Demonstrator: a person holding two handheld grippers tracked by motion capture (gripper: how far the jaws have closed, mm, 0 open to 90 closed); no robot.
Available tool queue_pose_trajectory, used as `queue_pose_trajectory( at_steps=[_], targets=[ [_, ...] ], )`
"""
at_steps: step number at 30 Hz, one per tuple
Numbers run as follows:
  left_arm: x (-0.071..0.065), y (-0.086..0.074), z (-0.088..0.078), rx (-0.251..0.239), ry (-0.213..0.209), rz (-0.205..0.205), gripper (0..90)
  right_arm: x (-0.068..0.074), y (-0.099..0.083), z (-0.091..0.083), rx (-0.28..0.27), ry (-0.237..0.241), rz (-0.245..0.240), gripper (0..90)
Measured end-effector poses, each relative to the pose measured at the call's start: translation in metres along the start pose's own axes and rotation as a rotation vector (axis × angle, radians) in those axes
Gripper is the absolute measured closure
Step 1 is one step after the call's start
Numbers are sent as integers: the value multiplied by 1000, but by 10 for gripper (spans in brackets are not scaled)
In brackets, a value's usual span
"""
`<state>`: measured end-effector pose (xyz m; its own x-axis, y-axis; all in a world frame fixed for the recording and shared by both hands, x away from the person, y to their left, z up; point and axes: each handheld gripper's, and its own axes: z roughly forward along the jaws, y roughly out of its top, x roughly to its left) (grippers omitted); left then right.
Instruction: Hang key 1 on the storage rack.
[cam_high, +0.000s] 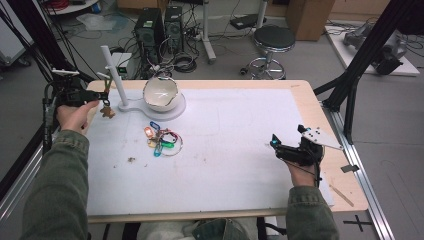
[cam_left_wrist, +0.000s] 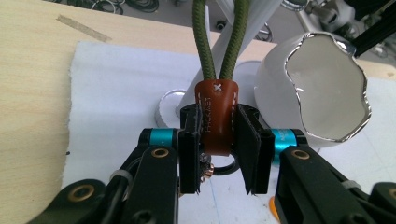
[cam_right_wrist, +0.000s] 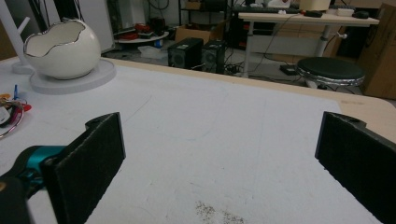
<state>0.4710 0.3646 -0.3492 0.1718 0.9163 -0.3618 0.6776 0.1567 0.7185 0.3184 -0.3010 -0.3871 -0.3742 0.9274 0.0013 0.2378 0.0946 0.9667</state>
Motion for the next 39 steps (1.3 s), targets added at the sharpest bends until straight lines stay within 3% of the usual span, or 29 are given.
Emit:
queue_pose_trajectory(
  at_steps=[7, 11, 14, 20, 25, 29, 31, 39],
  targets=[
    [-10, -3, -5, -3, 121, 119, 661, 1, 0, 0, 2, 0, -1, 5],
    [-12, -1, -13, -16, 101, 113, 553, 1, 0, 0, 2, 3, 1, 4],
    [-13, -1, -18, -25, 111, 114, 430, 1, 0, 0, 1, 2, 1, 5],
    [-12, 0, -23, 1, 128, 75, 163, 0, 0, 0, -2, 1, 4, 4],
    [-15, 0, -27, -13, 116, 81, 22, 0, 0, 0, -4, 2, 3, 4],
    [-20, 0, -31, -30, 77, 76, 16, 0, 0, -1, -3, 2, 5, 4],
    [-26, -2, -33, -29, 82, 100, 17, 0, 0, -1, -3, 2, 6, 4],
    [-42, -12, -31, -33, 40, 141, 24, 0, 1, -1, -9, 3, 7, 4]
  ],
)
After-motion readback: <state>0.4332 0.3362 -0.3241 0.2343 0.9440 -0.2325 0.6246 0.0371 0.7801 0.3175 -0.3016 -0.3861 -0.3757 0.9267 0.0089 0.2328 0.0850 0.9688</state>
